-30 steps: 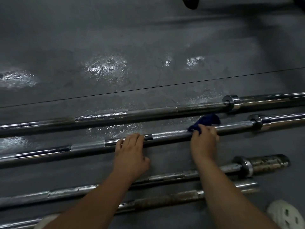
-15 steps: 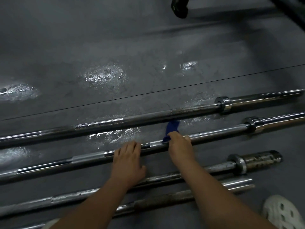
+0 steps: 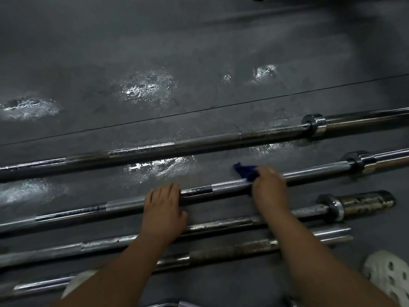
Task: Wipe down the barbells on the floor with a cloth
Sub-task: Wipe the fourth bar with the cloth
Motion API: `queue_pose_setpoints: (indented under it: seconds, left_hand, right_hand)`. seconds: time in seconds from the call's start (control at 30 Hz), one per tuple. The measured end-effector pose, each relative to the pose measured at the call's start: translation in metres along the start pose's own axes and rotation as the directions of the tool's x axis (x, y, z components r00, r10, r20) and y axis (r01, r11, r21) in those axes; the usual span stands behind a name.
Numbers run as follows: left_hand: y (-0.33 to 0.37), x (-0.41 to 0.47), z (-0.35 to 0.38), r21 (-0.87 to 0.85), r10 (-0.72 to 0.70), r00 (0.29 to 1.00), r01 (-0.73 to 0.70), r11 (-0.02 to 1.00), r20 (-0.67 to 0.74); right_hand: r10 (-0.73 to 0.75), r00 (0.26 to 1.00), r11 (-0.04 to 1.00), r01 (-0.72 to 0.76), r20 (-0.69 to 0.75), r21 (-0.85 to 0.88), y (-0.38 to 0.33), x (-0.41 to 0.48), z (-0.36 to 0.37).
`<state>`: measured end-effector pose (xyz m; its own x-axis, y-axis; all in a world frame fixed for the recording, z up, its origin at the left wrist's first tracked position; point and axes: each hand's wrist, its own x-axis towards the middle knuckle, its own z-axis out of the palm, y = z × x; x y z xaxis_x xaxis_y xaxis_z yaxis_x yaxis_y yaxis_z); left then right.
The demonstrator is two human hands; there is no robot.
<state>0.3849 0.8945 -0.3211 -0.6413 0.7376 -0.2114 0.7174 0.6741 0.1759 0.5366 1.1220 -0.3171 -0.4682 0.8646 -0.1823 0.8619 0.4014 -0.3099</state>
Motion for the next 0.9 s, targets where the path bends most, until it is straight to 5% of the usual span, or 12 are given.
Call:
queue_pose_setpoints:
  seconds: [0.1, 0.23, 0.37, 0.5, 0.63, 0.73, 0.83, 0.9]
  left_hand:
    - [-0.006, -0.001, 0.0, -0.002, -0.028, 0.999, 0.028, 1.0, -0.026]
    - [-0.009, -0.011, -0.003, 0.0, 0.011, 1.0, -0.011, 1.0, 0.013]
    - [-0.005, -0.022, -0.014, 0.003, 0.012, 1.0, -0.012, 1.0, -0.01]
    - [0.0, -0.037, -0.034, -0.024, 0.04, 0.999, -0.04, 0.999, -0.014]
    - [-0.004, -0.054, -0.074, -0.039, 0.055, 0.996, -0.058, 0.998, -0.067]
    - [-0.012, -0.07, -0.106, -0.042, 0.059, 0.986, -0.066, 0.997, -0.154]
    - [-0.013, -0.096, -0.137, -0.06, 0.055, 0.984, -0.066, 0.996, -0.17]
    - [-0.013, -0.116, -0.148, -0.088, 0.039, 0.982, -0.055, 0.995, -0.182]
  right_hand:
    - [0.112, 0.994, 0.993, -0.112, 0.011, 0.025, 0.002, -0.003, -0.007]
    - [-0.045, 0.965, 0.933, -0.052, 0.259, 0.357, -0.033, -0.015, -0.001]
    - [0.09, 0.982, 0.742, -0.176, 0.163, 0.647, -0.047, -0.023, -0.038]
    - [0.058, 0.988, 0.685, -0.145, 0.146, 0.714, -0.055, -0.044, -0.065]
    - [0.189, 0.969, 0.508, -0.234, 0.158, 0.829, -0.066, -0.081, -0.099]
    - [0.153, 0.964, 0.386, -0.259, 0.216, 0.885, -0.076, -0.116, -0.118]
    - [0.09, 0.977, 0.402, -0.215, 0.195, 0.89, -0.093, -0.148, -0.136]
    - [0.039, 0.99, 0.502, -0.139, 0.138, 0.853, -0.107, -0.171, -0.149]
